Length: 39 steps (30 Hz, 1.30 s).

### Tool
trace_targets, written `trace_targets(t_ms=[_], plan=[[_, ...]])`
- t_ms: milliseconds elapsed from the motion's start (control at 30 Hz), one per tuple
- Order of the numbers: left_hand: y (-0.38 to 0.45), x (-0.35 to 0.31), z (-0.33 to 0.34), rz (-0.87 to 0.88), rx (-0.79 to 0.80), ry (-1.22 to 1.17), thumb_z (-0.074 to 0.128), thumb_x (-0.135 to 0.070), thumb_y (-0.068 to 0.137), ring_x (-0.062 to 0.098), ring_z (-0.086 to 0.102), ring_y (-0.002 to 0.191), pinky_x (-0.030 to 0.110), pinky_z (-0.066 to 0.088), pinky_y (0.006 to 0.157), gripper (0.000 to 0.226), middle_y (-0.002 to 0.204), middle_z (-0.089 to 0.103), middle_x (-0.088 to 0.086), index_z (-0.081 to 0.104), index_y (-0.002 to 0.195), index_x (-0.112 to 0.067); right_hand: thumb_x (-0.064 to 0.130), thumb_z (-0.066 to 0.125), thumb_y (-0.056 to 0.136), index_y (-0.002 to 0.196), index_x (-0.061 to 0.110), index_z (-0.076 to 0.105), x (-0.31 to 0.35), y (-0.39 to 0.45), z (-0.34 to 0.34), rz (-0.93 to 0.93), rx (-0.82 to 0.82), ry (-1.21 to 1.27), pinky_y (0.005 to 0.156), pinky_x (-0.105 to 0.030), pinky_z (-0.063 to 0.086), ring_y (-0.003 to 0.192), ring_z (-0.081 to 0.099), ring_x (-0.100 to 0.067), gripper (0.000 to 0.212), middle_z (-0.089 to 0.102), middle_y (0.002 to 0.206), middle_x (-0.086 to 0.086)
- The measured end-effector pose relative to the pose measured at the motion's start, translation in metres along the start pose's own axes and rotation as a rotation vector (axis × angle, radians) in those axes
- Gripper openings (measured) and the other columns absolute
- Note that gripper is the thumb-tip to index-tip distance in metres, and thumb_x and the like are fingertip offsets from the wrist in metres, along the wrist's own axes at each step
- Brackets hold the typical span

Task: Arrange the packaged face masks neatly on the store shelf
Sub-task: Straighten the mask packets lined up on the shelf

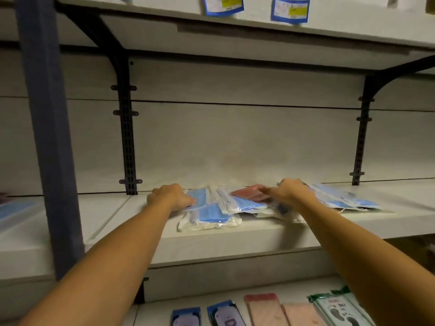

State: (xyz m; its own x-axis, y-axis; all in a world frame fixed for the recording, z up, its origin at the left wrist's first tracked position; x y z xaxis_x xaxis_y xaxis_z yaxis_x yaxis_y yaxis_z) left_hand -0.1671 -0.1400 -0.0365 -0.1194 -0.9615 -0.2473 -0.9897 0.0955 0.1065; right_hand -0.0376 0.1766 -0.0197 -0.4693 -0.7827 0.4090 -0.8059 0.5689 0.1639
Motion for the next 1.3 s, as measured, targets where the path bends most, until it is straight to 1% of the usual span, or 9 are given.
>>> trace_targets(t_ms=[167,367,600,767,867,1000,1100,1233,1300], plan=[[0.008,-0.001,-0.002,-0.042,0.047,-0.054,0.075,-0.058,0.08,0.029,0.058,0.105,0.034,0.049,0.088,0.066,0.128,0.06,0.007,0.06,0.124,-0.012,0.047,0.071,0.086,0.083,0.004,0.07,0.012,0.019,0.013,0.035,0.218,-0.019,0.048,-0.023,0.043,0.043,0.061,-0.02,0.043,0.069,0.057,-0.009],[0.006,-0.008,-0.021,-0.102,0.077,-0.216,0.073,-0.005,0.082,0.031,0.06,0.082,0.033,0.047,0.068,0.027,0.097,0.063,0.02,0.066,0.107,0.003,0.026,0.065,0.091,0.07,0.005,0.057,0.025,0.032,0.011,-0.003,0.247,-0.126,0.068,-0.032,0.049,0.065,0.058,-0.026,0.031,0.06,0.069,-0.012],[-0.006,-0.011,-0.028,-0.168,0.053,-0.439,0.066,0.01,0.082,0.025,0.052,0.06,0.03,0.043,0.056,0.013,0.071,0.054,0.014,0.058,0.087,0.001,0.025,0.06,0.099,0.08,0.004,0.052,0.026,0.037,0.02,-0.008,0.425,-0.171,0.066,-0.029,0.044,0.063,0.047,-0.022,0.029,0.053,0.077,-0.011],[-0.011,-0.01,-0.026,-0.189,0.058,-0.662,0.064,0.016,0.081,0.025,0.056,0.073,0.029,0.043,0.055,0.017,0.092,0.06,0.018,0.059,0.084,0.0,0.014,0.065,0.095,0.085,0.002,0.052,0.021,0.038,0.028,0.055,0.538,0.049,0.071,-0.029,0.04,0.065,0.041,-0.021,0.02,0.047,0.076,-0.011],[-0.012,-0.002,-0.028,-0.219,0.051,-0.739,0.061,0.012,0.08,0.02,0.043,0.058,0.027,0.037,0.055,0.015,0.074,0.051,0.012,0.058,0.085,-0.002,0.008,0.06,0.096,0.079,0.005,0.05,0.025,0.035,0.027,0.03,0.525,0.256,0.067,-0.027,0.036,0.062,0.035,-0.018,0.02,0.043,0.074,-0.009],[-0.018,0.004,-0.042,-0.233,-0.011,-0.839,0.055,0.007,0.077,0.016,0.031,0.049,0.024,0.029,0.05,0.013,0.059,0.04,0.006,0.053,0.077,-0.006,0.003,0.06,0.093,0.081,0.008,0.056,0.039,0.034,0.02,-0.013,0.44,0.646,0.075,-0.031,0.051,0.069,0.056,-0.02,0.013,0.059,0.079,-0.009],[-0.023,0.007,-0.054,-0.187,-0.096,-0.947,0.061,0.004,0.081,0.016,0.042,0.051,0.027,0.037,0.05,0.016,0.068,0.054,0.009,0.059,0.096,-0.002,0.001,0.059,0.091,0.081,0.008,0.057,0.044,0.037,0.008,-0.048,0.345,0.763,0.067,-0.028,0.047,0.071,0.056,-0.022,0.012,0.058,0.084,-0.01],[-0.044,0.007,-0.064,-0.089,-0.147,-1.062,0.072,0.006,0.084,0.02,0.061,0.066,0.031,0.052,0.067,0.015,0.081,0.066,0.015,0.065,0.091,-0.005,-0.004,0.065,0.087,0.097,0.003,0.057,0.049,0.029,-0.005,-0.132,0.298,0.871,0.072,-0.039,0.055,0.08,0.064,-0.025,0.015,0.066,0.093,-0.013],[-0.059,0.011,-0.067,-0.063,-0.165,-1.089,0.073,0.008,0.083,0.02,0.066,0.071,0.026,0.056,0.059,0.019,0.091,0.07,0.014,0.066,0.096,-0.005,-0.004,0.067,0.086,0.099,0.002,0.057,0.056,0.021,-0.008,-0.192,0.329,0.915,0.067,-0.038,0.055,0.08,0.066,-0.025,0.018,0.067,0.092,-0.014]])
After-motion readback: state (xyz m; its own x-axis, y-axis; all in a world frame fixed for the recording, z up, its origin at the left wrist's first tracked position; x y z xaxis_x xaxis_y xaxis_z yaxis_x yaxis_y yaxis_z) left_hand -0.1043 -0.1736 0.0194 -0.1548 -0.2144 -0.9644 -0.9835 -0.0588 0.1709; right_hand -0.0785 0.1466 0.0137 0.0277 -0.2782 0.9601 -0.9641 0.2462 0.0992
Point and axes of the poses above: each hand's wrist, its own y-axis towards the middle knuckle, its own z-axis out of the palm, x = y × z, the point moved 8 cm from there along y, towards the middle knuckle
